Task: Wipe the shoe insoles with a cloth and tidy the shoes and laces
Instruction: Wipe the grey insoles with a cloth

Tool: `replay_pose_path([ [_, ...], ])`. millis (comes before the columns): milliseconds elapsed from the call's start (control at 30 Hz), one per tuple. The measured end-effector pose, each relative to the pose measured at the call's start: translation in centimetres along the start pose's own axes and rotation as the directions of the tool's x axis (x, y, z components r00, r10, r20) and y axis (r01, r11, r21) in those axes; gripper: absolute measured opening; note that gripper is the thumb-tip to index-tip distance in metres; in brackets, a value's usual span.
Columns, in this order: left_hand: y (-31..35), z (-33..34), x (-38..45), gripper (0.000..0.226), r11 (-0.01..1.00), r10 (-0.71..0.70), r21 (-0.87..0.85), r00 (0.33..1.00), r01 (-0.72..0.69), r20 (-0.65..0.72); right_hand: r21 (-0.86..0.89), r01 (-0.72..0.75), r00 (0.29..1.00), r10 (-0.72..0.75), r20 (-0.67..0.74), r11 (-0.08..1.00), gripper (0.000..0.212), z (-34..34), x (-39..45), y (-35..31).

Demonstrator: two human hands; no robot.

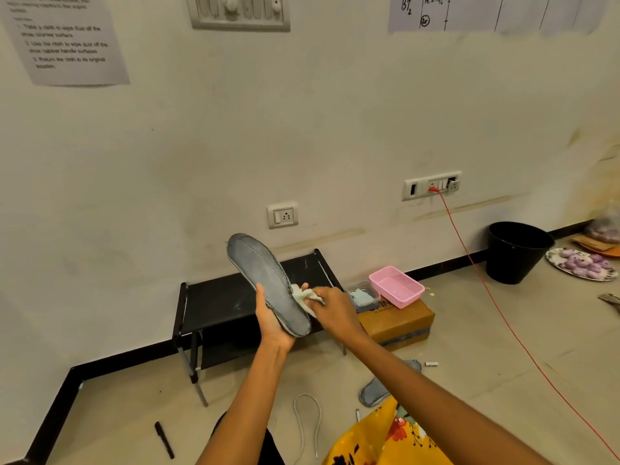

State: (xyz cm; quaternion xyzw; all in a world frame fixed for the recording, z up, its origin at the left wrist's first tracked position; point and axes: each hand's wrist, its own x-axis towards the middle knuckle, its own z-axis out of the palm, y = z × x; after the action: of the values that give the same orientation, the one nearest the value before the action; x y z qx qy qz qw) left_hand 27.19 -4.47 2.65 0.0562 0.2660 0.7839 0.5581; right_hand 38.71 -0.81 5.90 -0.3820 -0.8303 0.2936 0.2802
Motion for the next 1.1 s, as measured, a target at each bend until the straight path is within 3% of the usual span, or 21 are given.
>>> replay_pose_path([
  [67,-0.3,0.2,0.3,0.069,1.0,0.001,-0.004,1.0,-0.001,-0.001,-0.305,0.022,1.0,-0.024,-0.001,0.952,0.027,1.0,-0.4,-0.2],
  [133,-0.4,0.2,0.8,0.07,0.999,0.03,0.034,0.999,-0.029,-0.031,-0.412,0.06,0.997,-0.072,-0.014,0.909,0.027,1.9,-1.6,-0.9],
  [300,-0.2,-0.6,0.9,0.069,0.999,0.015,0.045,0.997,-0.011,-0.079,-0.132,0.097,0.993,-0.087,0.077,0.987,0.026,1.8,-2.6,-1.1],
  [367,-0.5,-0.2,0.6,0.07,0.997,-0.023,0.075,0.996,0.03,-0.081,-0.075,0.021,1.0,-0.023,-0.021,0.997,0.024,1.5,-1.2,-0.6],
  [433,-1.1,0.3,0.4,0.072,0.989,-0.05,0.131,0.995,0.061,-0.082,-0.162,-0.049,0.991,0.028,-0.127,0.986,0.026,1.5,0.1,-0.1],
  [533,-1.7,0.5,0.6,0.071,0.989,-0.04,0.139,0.994,0.055,-0.103,-0.425,0.029,0.995,-0.067,-0.074,0.905,0.026,1.8,-0.3,-0.5],
  [600,-1.9,-0.4,1.1,0.073,0.993,-0.023,0.112,0.992,0.037,-0.127,-0.306,0.069,0.998,-0.06,0.036,0.95,0.028,1.9,-1.4,-0.9],
  [700,-2.4,-1.9,1.9,0.07,0.99,-0.055,0.122,0.989,0.072,-0.141,-0.003,-0.017,0.972,0.017,0.233,1.0,0.026,1.2,-1.8,-0.1],
  [767,-2.9,-1.7,1.9,0.066,0.979,-0.086,0.169,0.986,0.11,-0.144,0.101,-0.091,0.978,0.069,0.198,0.991,0.021,0.2,-1.1,1.2],
  [900,-4.9,0.0,2.4,0.054,0.959,-0.087,0.254,0.981,0.129,-0.172,0.284,-0.209,0.976,0.22,-0.006,0.936,0.019,-2.6,1.6,4.1],
  [1100,-9.1,0.9,5.8,0.046,0.798,-0.321,0.501,0.94,0.334,-0.115,0.32,-0.324,0.942,0.336,0.02,0.89,0.02,-4.7,4.6,10.5],
])
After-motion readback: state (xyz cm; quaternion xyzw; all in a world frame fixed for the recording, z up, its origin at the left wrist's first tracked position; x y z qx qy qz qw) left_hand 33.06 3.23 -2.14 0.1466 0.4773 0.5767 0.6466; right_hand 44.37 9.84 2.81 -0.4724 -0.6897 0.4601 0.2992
